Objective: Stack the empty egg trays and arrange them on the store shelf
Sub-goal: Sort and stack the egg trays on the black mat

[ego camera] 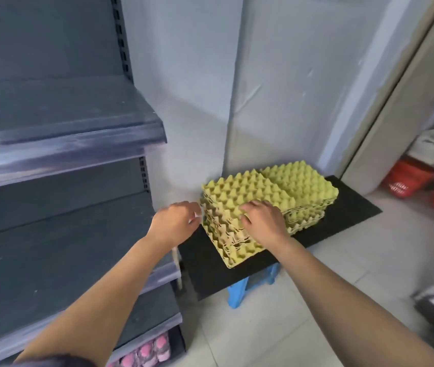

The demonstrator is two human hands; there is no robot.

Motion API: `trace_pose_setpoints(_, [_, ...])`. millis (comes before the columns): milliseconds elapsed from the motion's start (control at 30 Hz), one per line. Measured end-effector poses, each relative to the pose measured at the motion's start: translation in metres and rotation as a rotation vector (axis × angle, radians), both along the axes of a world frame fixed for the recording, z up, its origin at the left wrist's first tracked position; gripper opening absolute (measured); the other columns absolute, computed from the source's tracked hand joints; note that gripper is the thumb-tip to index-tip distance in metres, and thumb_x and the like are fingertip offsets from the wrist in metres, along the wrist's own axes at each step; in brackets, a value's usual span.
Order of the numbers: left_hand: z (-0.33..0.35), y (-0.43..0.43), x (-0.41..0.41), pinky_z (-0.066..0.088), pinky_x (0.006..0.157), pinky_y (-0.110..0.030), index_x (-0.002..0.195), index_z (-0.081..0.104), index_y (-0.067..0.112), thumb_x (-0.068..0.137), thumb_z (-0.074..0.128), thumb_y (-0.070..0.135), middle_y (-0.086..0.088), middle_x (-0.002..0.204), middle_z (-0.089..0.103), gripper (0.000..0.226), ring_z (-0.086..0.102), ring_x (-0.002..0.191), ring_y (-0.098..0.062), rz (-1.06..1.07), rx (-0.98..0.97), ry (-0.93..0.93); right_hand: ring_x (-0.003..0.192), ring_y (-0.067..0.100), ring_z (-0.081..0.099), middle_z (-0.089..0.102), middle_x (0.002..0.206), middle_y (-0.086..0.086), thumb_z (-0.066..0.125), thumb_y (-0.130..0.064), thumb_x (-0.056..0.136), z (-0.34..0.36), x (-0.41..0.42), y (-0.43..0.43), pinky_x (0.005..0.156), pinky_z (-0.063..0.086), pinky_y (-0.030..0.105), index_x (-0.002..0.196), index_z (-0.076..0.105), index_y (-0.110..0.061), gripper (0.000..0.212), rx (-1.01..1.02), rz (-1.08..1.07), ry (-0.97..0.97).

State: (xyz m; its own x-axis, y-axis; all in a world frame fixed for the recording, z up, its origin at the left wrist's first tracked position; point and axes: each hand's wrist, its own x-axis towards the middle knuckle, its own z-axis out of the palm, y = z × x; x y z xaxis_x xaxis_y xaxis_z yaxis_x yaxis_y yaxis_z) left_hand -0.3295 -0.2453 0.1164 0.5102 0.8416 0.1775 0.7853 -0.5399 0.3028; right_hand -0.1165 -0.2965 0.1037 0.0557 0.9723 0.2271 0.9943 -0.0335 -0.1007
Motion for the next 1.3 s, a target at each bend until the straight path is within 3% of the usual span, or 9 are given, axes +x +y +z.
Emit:
trace_pose_setpoints(433, [-0.014,0.118,0.195,0.049,0.081,-0.033,0.117,0.057,0.026,0.096,0.043,0.033,0.008,0.113,0.063,0.026,0.058,0.103,-0.016,-0.134,-0.07,0.084,0.107,0.027,0.056,0.063,0.115,0.001,0.044,-0.031,0.097,-0.004,0.189,0.087,0.078,0.048,0.035,0.121,0.059,-0.024,0.029,-0.091,-0.145,0.008])
trace_pose_setpoints(567, [-0.031,0.142,0.234,0.049,0.08,-0.032,0.117,0.056,0.026,0.097,0.043,0.034,0.007,0.112,0.062,0.026,0.057,0.103,-0.016,-0.028,-0.137,0.076,0.106,0.027,0.056,0.062,0.114,0.003,0.044,-0.03,0.097,-0.019,0.242,0.124,0.072,0.043,0.032,0.121,0.059,-0.02,0.029,-0.161,-0.092,0.018])
trace_pose_setpoints(767, [-0.065,0.149,0.268,0.043,0.075,-0.025,0.113,0.059,0.025,0.096,0.046,0.031,0.009,0.114,0.06,0.022,0.057,0.102,-0.014,0.217,-0.282,0.021,0.114,0.028,0.054,0.054,0.13,0.006,0.046,-0.034,0.098,-0.047,0.301,0.177,0.085,0.049,0.037,0.135,0.049,-0.016,0.041,-0.409,0.03,0.098])
trace_pose_setpoints(900, [-0.086,0.153,0.275,0.047,0.084,-0.03,0.12,0.056,0.027,0.094,0.049,0.033,0.008,0.121,0.059,0.027,0.058,0.105,-0.016,0.323,-0.359,0.02,0.091,0.022,0.062,0.055,0.127,0.007,0.047,-0.034,0.098,-0.066,0.314,0.202,0.079,0.053,0.039,0.132,0.051,-0.016,0.039,-0.465,0.066,0.136])
trace_pose_setpoints(1000, [-0.109,0.16,0.274,0.041,0.097,-0.036,0.13,0.049,0.029,0.093,0.05,0.036,0.005,0.139,0.045,0.038,0.047,0.122,-0.02,0.447,-0.362,0.1,0.07,0.013,0.059,0.052,0.131,0.01,0.047,-0.031,0.099,-0.085,0.319,0.215,0.077,0.053,0.034,0.138,0.047,-0.013,0.043,-0.514,0.073,0.194])
trace_pose_setpoints(1133, [-0.14,0.168,0.265,0.031,0.106,-0.046,0.145,0.03,0.025,0.09,0.053,0.036,-0.004,0.151,0.024,0.061,0.026,0.137,-0.028,0.699,-0.51,0.091,0.107,0.027,0.058,0.042,0.139,0.016,0.044,-0.035,0.099,-0.116,0.323,0.237,0.094,0.048,0.039,0.14,0.04,-0.007,0.05,-0.607,-0.014,0.285])
trace_pose_setpoints(1300, [-0.166,0.177,0.267,0.029,0.103,-0.046,0.144,0.029,0.022,0.089,0.055,0.029,-0.009,0.151,0.018,0.061,0.032,0.131,-0.039,0.812,-0.601,-0.128,0.129,0.03,0.044,0.044,0.143,0.013,0.038,-0.037,0.102,-0.15,0.316,0.254,0.101,0.037,0.034,0.143,0.035,-0.007,0.051,-0.671,-0.131,0.407])
